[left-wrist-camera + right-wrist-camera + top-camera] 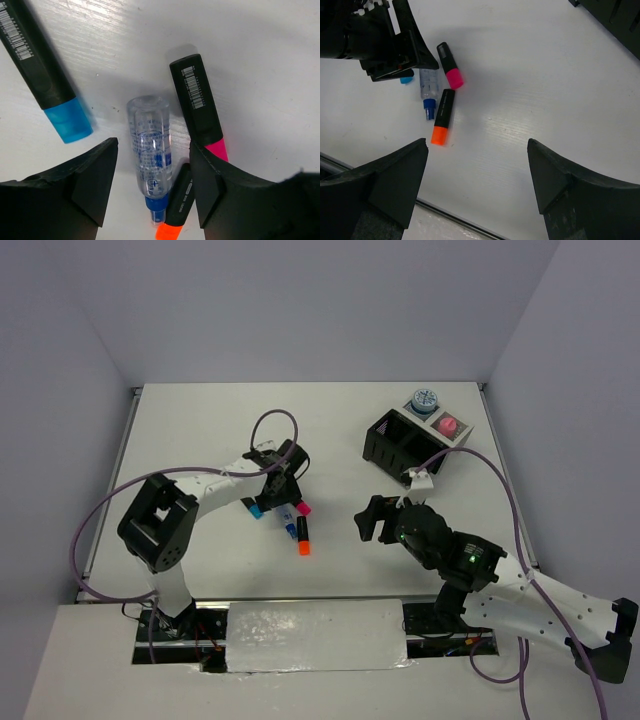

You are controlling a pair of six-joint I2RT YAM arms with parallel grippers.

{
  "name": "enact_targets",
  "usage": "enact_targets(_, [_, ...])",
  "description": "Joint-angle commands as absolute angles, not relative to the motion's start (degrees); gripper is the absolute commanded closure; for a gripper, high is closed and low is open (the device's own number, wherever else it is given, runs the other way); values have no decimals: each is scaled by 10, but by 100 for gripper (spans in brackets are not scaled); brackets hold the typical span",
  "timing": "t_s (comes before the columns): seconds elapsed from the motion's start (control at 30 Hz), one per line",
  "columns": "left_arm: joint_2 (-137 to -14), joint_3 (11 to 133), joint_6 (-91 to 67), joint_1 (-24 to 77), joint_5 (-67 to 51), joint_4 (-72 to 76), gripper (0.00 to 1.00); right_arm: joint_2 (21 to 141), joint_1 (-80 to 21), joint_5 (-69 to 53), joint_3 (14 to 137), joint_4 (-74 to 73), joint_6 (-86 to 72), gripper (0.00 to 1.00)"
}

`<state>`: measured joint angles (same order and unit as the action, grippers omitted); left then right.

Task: Sort the stationery into containers
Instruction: Pick up the stationery from the center of the board.

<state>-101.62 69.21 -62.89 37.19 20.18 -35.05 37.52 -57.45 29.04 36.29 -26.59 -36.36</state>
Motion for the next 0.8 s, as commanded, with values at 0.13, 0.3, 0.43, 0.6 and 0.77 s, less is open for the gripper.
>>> enact_targets(0.13, [-1037,687,-621,366,193,-329,30,372,-574,286,361,-250,-363,13])
enact_targets(0.3, [-1044,675,-630,366,199,-328,38,372,-576,295,358,-254,-367,13])
enact_targets(0.43, [-1046,665,-633,364,199,-325,43,376,-575,291,356,-251,-367,13])
enact_targets(0.6, [-1045,656,-634,360,197,-318,49,377,-574,292,350,-246,-367,14])
enact_targets(0.77, [-1037,651,-630,359,183,-304,82,375,-574,290,348,-243,-367,14])
